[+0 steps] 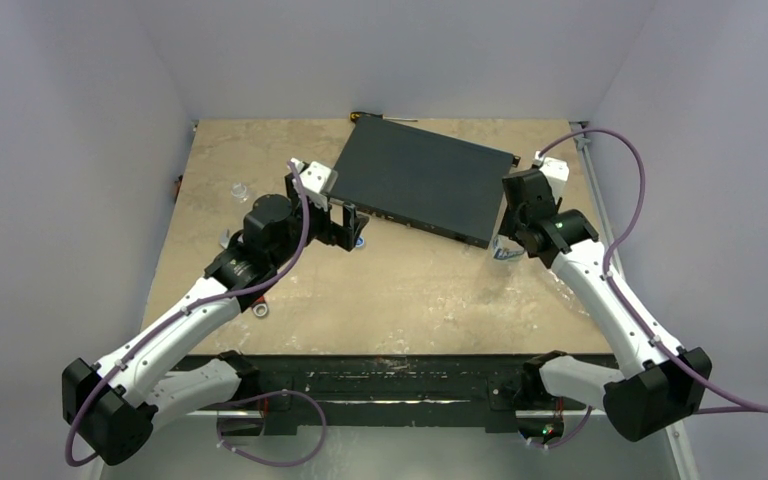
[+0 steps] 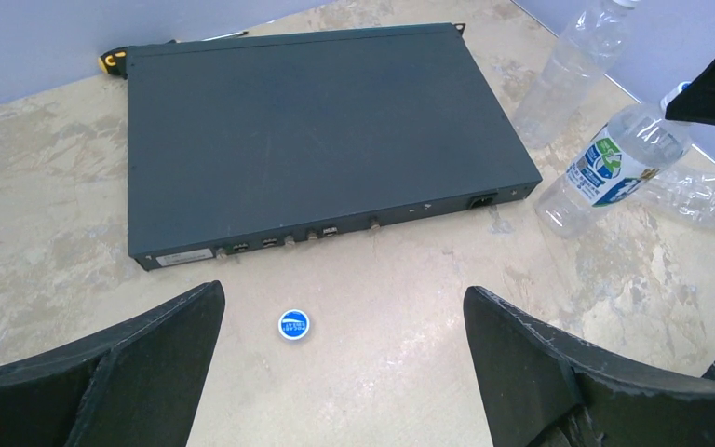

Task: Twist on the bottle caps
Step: Place the plastic bottle at the center of the board.

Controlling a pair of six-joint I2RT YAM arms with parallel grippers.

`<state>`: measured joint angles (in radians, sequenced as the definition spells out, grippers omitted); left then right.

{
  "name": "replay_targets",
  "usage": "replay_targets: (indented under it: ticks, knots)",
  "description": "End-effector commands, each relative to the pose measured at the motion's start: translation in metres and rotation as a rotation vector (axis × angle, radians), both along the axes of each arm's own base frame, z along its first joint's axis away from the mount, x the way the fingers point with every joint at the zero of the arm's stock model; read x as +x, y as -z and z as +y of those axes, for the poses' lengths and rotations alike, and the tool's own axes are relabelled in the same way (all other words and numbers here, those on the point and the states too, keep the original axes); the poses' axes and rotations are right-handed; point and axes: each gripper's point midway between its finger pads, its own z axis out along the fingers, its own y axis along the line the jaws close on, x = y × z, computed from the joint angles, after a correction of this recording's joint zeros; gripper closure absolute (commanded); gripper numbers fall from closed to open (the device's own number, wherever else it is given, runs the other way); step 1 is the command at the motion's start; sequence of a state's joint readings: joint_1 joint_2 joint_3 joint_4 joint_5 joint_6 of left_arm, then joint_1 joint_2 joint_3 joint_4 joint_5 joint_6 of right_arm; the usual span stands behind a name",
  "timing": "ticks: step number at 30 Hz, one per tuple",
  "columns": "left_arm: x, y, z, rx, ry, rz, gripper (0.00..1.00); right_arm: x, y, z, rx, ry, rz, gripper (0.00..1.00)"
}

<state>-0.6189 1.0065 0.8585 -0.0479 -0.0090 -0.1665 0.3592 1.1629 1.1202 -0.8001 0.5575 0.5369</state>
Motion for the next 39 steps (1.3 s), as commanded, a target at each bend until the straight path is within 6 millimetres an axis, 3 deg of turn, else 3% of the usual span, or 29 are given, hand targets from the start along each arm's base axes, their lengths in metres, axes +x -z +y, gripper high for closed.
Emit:
replay_targets:
  ticks: [1, 9, 14, 17, 23, 28, 34, 39]
  knots:
    - [0.003, -0.027, 0.006, -0.052, -0.040, -0.045, 0.00, -0.005, -0.003, -0.003, 0.012, 0.011, -0.008, 0.47]
    - [0.002, -0.028, 0.007, -0.055, -0.044, -0.043, 0.00, -0.004, -0.020, 0.001, 0.034, -0.004, -0.027, 0.25]
    - [0.005, -0.042, 0.020, -0.048, -0.115, -0.056, 0.00, -0.006, -0.050, 0.004, 0.061, -0.024, -0.069, 0.06]
    - [0.008, -0.058, 0.045, -0.031, -0.237, -0.070, 0.00, -0.005, -0.074, 0.011, 0.087, -0.078, -0.105, 0.02]
    - [0.003, -0.081, 0.118, 0.014, -0.590, -0.069, 0.00, -0.005, -0.119, 0.041, 0.165, -0.212, -0.172, 0.02]
    - [0.005, -0.066, 0.154, 0.106, -0.777, -0.022, 0.00, -0.002, -0.140, 0.090, 0.202, -0.357, -0.203, 0.02]
    - [0.031, -0.008, 0.197, 0.131, -0.929, 0.093, 0.00, 0.000, -0.133, 0.157, 0.271, -0.545, -0.192, 0.02]
    - [0.055, 0.017, 0.224, 0.115, -0.985, 0.104, 0.00, -0.005, -0.130, 0.190, 0.304, -0.639, -0.198, 0.02]
